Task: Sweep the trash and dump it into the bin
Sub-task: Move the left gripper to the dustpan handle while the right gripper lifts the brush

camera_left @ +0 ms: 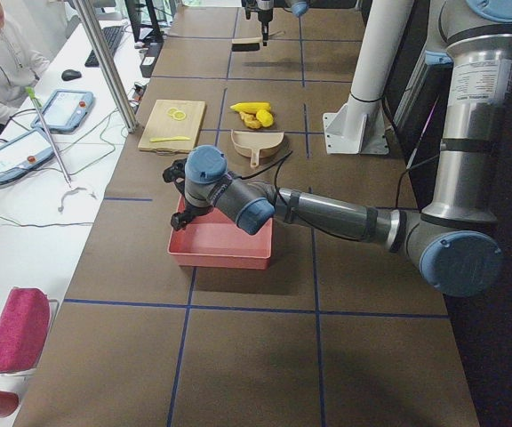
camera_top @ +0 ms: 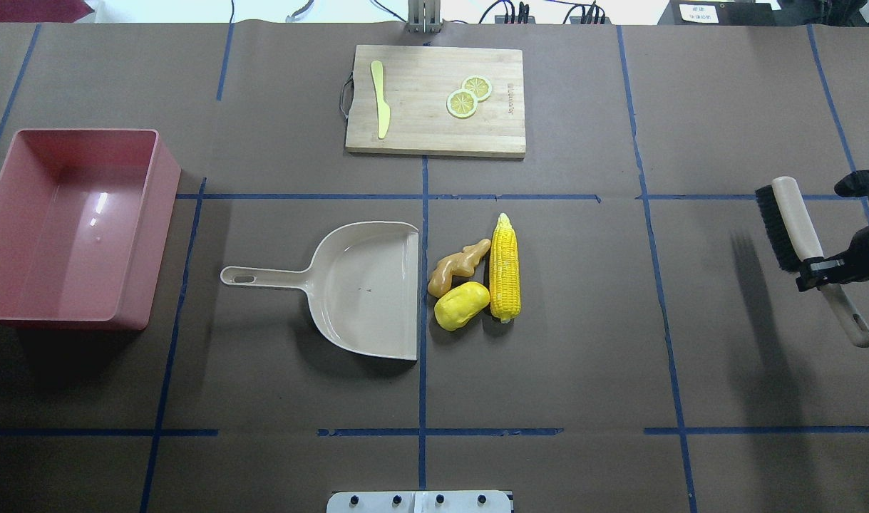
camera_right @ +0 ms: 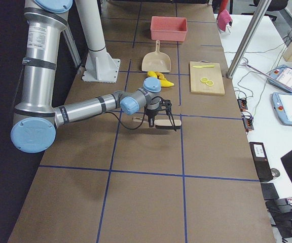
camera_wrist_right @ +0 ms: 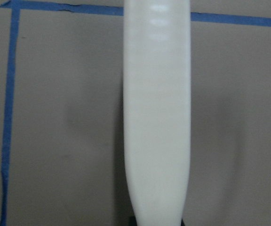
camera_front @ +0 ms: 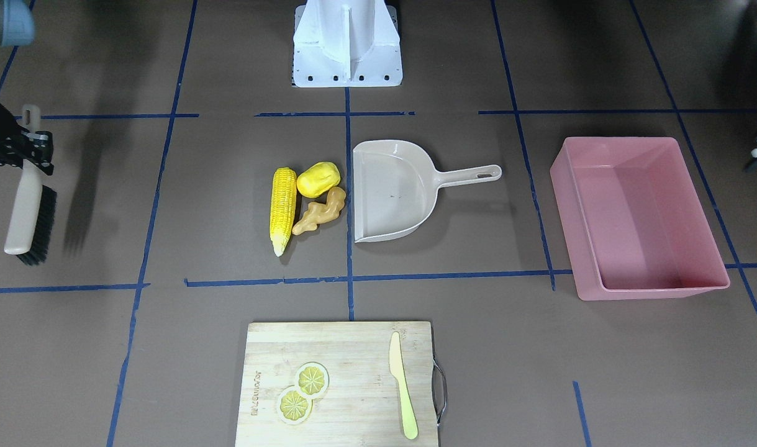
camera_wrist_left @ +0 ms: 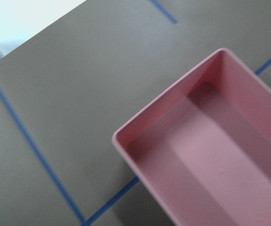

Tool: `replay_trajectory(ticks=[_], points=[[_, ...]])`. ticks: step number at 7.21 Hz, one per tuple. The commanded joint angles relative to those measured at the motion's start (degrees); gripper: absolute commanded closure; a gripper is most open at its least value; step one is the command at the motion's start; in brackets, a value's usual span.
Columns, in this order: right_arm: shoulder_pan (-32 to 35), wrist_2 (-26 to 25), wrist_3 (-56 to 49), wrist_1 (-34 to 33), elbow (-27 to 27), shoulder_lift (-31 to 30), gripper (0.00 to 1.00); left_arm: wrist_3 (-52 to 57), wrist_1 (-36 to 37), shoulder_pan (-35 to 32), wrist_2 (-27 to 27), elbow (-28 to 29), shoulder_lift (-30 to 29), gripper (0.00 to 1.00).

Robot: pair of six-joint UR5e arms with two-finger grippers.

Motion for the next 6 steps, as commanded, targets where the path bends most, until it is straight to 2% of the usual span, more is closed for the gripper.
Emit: replay_trajectory(ticks=[1,3,6], points=[[-1.0,0.0,0.7,-0.6,0.2,1.8,1.0,-4.7,-4.1,9.2,0.1,0.1,-6.5,0.0],[-1.0,-0.1,0.8,-0.6,0.1,1.8,1.0,-4.8,-4.0,15.3,0.0,-0.8,-13.2,0.0],[-1.2,0.0,0.8,-0.4,0.1,1.9,1.0,-3.8,-8.9,24.3,0.4,-1.0,-14.7,0.0]])
